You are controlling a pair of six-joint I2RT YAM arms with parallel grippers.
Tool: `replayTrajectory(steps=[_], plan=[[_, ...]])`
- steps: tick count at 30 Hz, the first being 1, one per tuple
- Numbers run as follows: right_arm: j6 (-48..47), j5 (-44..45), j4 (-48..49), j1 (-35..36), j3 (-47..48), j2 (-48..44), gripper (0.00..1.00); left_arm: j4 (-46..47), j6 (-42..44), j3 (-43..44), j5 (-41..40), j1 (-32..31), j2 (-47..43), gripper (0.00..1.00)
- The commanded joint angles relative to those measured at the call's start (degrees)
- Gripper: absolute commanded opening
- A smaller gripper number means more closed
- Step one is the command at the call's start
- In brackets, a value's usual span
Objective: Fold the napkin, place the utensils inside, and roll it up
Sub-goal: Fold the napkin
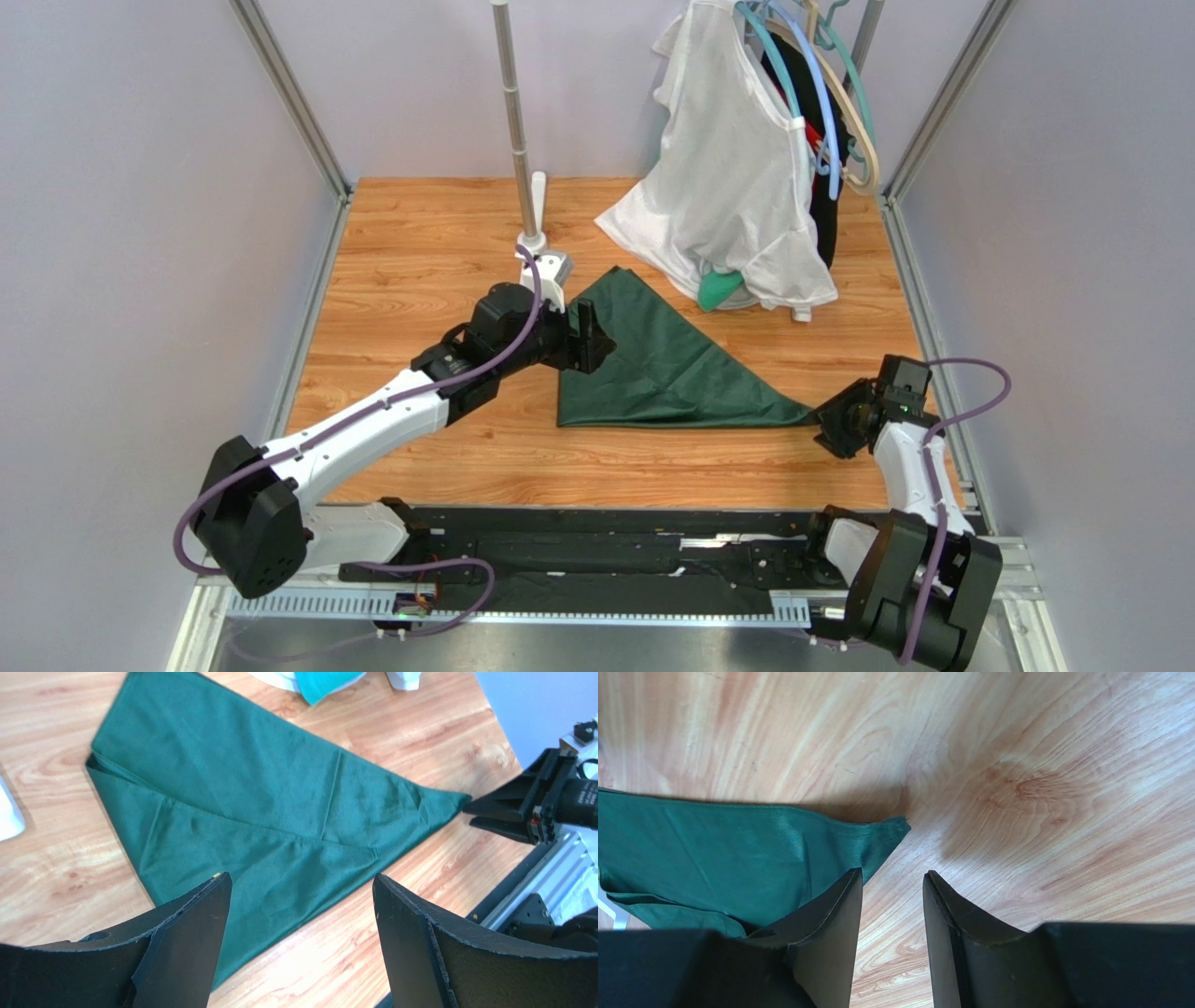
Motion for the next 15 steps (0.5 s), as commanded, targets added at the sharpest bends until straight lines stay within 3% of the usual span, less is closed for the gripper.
replayTrajectory(steps=[1, 7, 15], plan=[[2.2, -0.1, 4.1, -0.2, -1.0, 1.2, 0.42, -1.0, -1.1, -0.2, 1.9, 0.1, -0.9, 0.83], [3.1, -2.3, 8.6, -0.2, -1.8, 2.2, 0.42, -1.3, -0.9, -0.3, 1.4, 0.1, -0.8, 0.83], [2.7, -1.8, 6.5, -0.2, -1.8, -1.8, 0.41, -0.9, -1.0, -0.4, 2.1, 0.0, 0.1, 0.83]])
